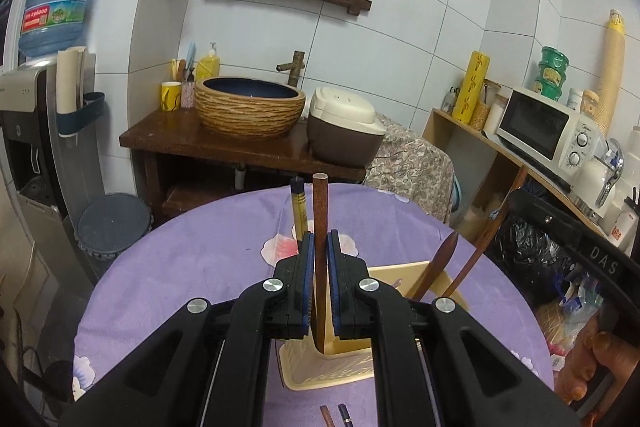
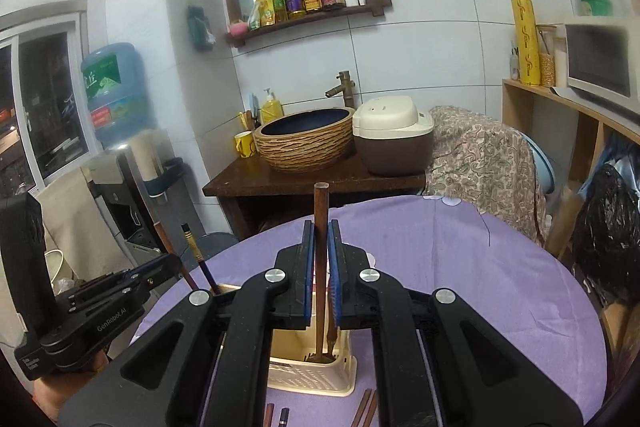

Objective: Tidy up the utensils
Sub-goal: 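Lower both chopsticks into the cream basket and open both tools, then withdraw both open tools back over the remaining utensils on the table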

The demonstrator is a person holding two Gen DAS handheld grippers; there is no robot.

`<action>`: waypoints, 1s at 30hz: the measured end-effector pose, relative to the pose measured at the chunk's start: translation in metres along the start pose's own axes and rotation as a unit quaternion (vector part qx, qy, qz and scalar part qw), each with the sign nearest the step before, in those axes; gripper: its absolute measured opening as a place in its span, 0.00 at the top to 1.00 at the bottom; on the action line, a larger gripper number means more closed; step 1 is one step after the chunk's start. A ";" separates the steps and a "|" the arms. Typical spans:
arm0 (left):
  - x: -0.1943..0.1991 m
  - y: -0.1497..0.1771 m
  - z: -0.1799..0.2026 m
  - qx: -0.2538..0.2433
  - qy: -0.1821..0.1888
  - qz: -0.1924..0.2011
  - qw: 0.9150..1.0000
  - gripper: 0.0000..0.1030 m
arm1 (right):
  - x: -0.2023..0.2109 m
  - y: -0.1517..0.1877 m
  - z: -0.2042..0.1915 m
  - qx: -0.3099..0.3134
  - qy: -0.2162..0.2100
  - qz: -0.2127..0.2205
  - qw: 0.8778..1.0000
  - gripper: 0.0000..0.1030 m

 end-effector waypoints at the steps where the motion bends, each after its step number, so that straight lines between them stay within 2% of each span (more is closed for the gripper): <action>1: 0.000 0.000 0.000 0.000 -0.001 0.001 1.000 0.92 | -0.001 0.000 0.001 -0.001 -0.001 -0.001 1.000 0.93; 6: 0.001 -0.001 0.004 -0.007 -0.003 -0.001 1.000 0.92 | -0.003 0.004 0.000 0.003 -0.012 -0.012 1.000 0.90; 7: 0.004 -0.001 0.004 -0.005 0.000 0.001 1.000 0.91 | -0.003 0.005 -0.001 0.001 -0.011 -0.013 1.000 0.88; 8: 0.005 0.000 0.004 -0.003 0.002 0.001 1.000 0.89 | -0.002 0.007 0.001 -0.002 -0.010 -0.013 1.000 0.79; 9: 0.007 0.002 0.005 -0.001 0.004 0.000 1.000 0.80 | 0.000 0.009 0.003 -0.005 -0.010 -0.009 1.000 0.64; 10: 0.010 0.005 0.005 0.000 0.008 -0.001 1.000 0.70 | 0.003 0.010 0.004 -0.006 -0.009 -0.004 1.000 0.58; 11: 0.015 0.008 0.006 0.000 0.011 -0.001 1.000 0.65 | 0.006 0.012 0.006 -0.005 -0.006 0.000 1.000 0.52; 13: 0.026 0.018 0.008 -0.007 0.014 0.003 1.000 0.52 | 0.014 0.018 0.008 0.003 -0.002 0.004 1.000 0.52; 14: 0.030 0.024 0.009 -0.012 0.012 0.003 1.000 0.49 | 0.018 0.023 0.010 0.007 -0.001 0.003 1.000 0.49; 15: 0.033 0.029 0.010 -0.017 0.007 0.000 1.000 0.41 | 0.021 0.027 0.012 0.009 0.000 0.001 1.000 0.40; 16: 0.038 0.039 0.009 -0.023 0.002 -0.006 1.000 0.36 | 0.026 0.035 0.015 0.010 0.005 -0.004 1.000 0.37; 18: 0.042 0.059 0.009 -0.032 0.000 -0.024 0.999 0.32 | 0.033 0.050 0.025 0.012 0.019 -0.015 1.000 0.32; 24: 0.048 0.149 0.011 -0.054 -0.024 -0.112 0.992 0.27 | 0.051 0.139 0.066 0.034 0.117 -0.093 0.988 0.15; 26: 0.048 0.175 0.012 -0.049 -0.026 -0.137 0.989 0.27 | 0.061 0.181 0.083 0.017 0.148 -0.123 0.981 0.15; 30: 0.047 0.206 0.016 -0.036 -0.030 -0.166 0.985 0.27 | 0.082 0.234 0.097 -0.001 0.176 -0.156 0.972 0.15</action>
Point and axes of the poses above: each gripper's, at about its wrist camera, not at the fingertips, and x roughly against the way its jaws point, z to its right, y to its underside, the point moved 7 cm from there along -x, roughly the way its jaws point, and after that the axes turned 9 degrees about -x, right-handed, at the moved point
